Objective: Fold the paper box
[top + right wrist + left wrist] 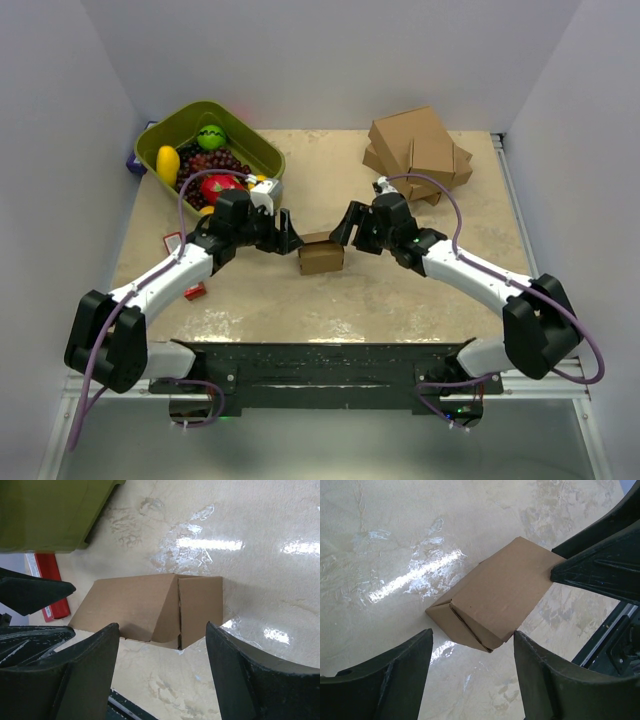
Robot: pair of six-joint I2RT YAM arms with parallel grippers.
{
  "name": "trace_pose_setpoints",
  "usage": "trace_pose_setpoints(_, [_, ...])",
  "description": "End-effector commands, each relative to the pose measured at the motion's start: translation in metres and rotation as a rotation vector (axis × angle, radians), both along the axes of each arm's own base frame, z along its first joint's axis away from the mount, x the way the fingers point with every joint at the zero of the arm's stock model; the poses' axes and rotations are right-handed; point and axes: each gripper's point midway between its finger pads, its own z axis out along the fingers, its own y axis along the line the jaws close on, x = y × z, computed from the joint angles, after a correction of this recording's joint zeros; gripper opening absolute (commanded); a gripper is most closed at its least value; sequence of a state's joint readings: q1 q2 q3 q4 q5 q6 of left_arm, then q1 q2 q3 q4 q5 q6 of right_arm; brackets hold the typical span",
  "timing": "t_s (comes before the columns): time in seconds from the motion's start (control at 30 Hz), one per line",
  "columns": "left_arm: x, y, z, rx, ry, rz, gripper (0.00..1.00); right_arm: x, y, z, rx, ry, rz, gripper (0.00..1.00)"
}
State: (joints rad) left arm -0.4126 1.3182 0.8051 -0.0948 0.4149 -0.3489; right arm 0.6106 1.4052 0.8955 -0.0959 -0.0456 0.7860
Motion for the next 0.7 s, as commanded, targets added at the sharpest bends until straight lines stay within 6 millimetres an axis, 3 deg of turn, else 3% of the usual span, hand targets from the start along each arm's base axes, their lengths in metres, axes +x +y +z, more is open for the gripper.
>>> trace_pose_setpoints(0.0, [0.004,-0.001,0.007,-0.025,-0.028,0.002,0.69,0.004,0.003,0.004,0.01,-0.022,-0.009,0.71])
trace_pose_setpoints(0.47, [0.005,-0.011,0.03,-0.134,-0.075,0.001,0.7,-0.001,-0.005,-0.019,-0.025,0.018,-0.025,0.69])
trace_pose_setpoints(0.67, [0.01,-0.01,0.016,-0.138,-0.047,0.045,0.7,-0.001,-0.006,-0.021,-0.028,0.021,-0.028,0.69])
